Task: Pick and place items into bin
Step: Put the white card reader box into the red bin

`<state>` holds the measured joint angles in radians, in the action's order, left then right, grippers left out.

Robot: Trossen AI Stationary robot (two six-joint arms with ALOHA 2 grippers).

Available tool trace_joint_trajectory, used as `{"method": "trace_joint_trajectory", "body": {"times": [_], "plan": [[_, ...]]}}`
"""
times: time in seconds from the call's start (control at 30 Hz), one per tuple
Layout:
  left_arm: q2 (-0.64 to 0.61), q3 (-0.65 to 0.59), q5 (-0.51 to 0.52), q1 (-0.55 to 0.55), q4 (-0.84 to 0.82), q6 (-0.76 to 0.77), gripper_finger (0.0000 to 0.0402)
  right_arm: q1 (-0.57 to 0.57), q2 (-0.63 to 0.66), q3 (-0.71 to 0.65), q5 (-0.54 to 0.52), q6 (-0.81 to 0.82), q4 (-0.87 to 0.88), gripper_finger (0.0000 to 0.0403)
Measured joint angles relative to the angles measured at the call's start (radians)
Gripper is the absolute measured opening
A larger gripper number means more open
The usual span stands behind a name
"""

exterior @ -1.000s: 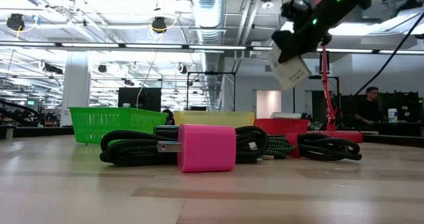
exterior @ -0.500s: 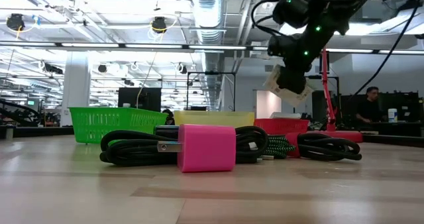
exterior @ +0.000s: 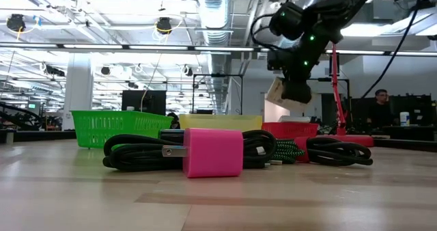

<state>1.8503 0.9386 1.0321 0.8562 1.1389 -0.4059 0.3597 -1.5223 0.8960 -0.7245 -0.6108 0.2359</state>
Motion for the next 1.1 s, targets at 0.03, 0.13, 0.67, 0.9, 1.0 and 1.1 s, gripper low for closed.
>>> {"method": "trace_joint_trajectory", "body": {"times": [0.03, 0.13, 0.67, 0.9, 1.0, 1.1], "plan": [[0.0, 0.0, 0.0, 0.0, 0.0, 0.005, 0.0112, 0.005, -0.005, -0.001, 0.0, -0.01, 0.007, 0.0043], [0.0, 0.0, 0.0, 0.0, -0.001, 0.009, 0.0112, 0.02, -0.012, -0.001, 0.01, -0.016, 0.034, 0.0047], [0.0, 0.0, -0.006, -0.001, 0.002, 0.01, 0.0112, -0.007, -0.022, -0.001, -0.003, 0.001, 0.048, 0.0157], [0.0, 0.0, -0.006, -0.001, 0.002, 0.01, 0.0112, -0.027, -0.021, -0.001, -0.01, 0.001, 0.048, 0.0195], [0.0, 0.0, -0.006, -0.001, 0.002, 0.019, 0.0112, -0.042, -0.021, -0.001, -0.037, 0.001, 0.048, 0.0209], [0.0, 0.0, -0.006, -0.001, 0.002, 0.027, 0.0112, -0.065, -0.021, -0.001, -0.089, 0.001, 0.049, 0.022]]}}
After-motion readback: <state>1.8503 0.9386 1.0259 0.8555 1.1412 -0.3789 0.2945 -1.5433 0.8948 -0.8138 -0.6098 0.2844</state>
